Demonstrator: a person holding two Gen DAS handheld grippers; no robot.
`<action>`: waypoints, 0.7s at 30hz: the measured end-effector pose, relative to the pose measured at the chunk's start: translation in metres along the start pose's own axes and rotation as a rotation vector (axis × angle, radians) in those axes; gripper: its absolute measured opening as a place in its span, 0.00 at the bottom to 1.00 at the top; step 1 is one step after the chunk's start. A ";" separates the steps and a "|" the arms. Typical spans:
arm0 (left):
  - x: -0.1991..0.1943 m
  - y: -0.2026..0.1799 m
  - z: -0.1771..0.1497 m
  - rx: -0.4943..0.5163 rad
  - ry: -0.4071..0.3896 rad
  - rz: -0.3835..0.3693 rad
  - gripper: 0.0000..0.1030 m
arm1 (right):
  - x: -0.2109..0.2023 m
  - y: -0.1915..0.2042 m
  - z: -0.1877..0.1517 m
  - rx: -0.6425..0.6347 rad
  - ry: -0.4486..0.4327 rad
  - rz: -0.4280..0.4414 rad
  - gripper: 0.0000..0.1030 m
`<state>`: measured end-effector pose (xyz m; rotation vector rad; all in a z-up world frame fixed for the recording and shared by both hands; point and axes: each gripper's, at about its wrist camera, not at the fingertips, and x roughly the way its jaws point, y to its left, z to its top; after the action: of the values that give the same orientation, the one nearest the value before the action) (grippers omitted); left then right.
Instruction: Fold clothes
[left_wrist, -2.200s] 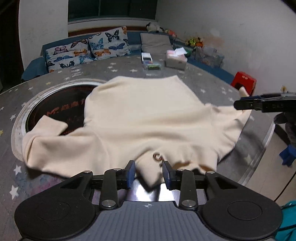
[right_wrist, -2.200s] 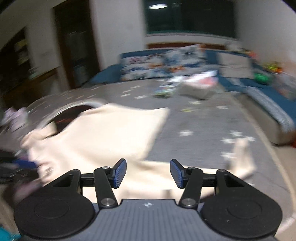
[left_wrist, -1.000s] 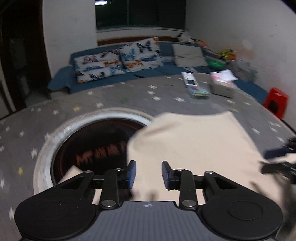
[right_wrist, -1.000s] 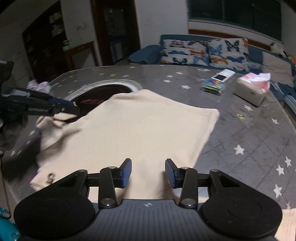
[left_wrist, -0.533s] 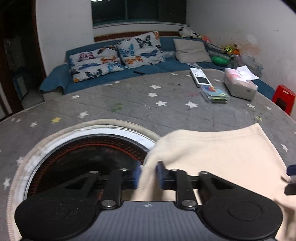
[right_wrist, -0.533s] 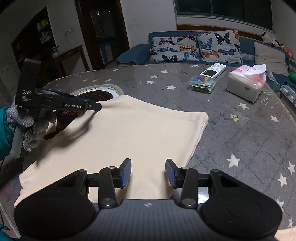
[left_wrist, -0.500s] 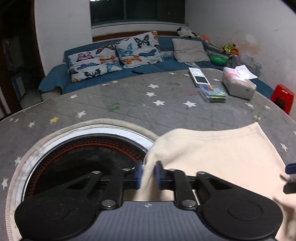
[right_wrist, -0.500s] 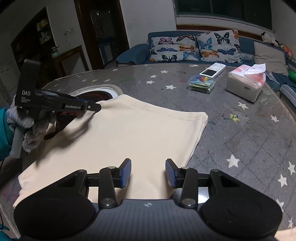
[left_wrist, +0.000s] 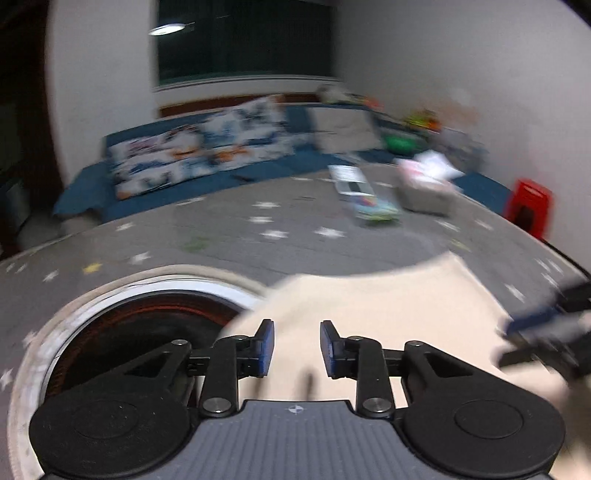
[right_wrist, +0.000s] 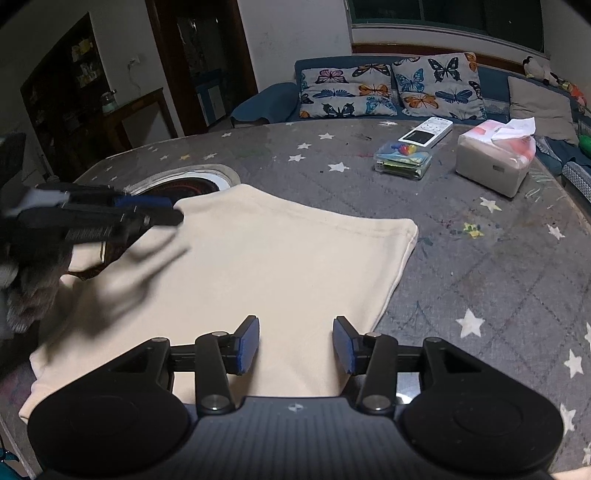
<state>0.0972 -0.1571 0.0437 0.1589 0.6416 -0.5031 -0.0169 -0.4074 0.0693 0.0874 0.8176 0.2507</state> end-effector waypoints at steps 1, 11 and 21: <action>0.005 0.006 0.004 -0.031 0.008 0.024 0.29 | 0.000 -0.001 0.001 0.000 -0.003 -0.002 0.44; 0.042 0.014 0.005 -0.011 0.087 -0.015 0.08 | 0.000 -0.006 0.015 0.006 -0.037 -0.012 0.44; 0.000 -0.047 -0.028 0.239 0.014 -0.179 0.10 | -0.001 -0.002 0.029 0.016 -0.082 0.002 0.44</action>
<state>0.0590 -0.1894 0.0218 0.3328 0.6108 -0.7517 0.0042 -0.4090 0.0894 0.1128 0.7381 0.2409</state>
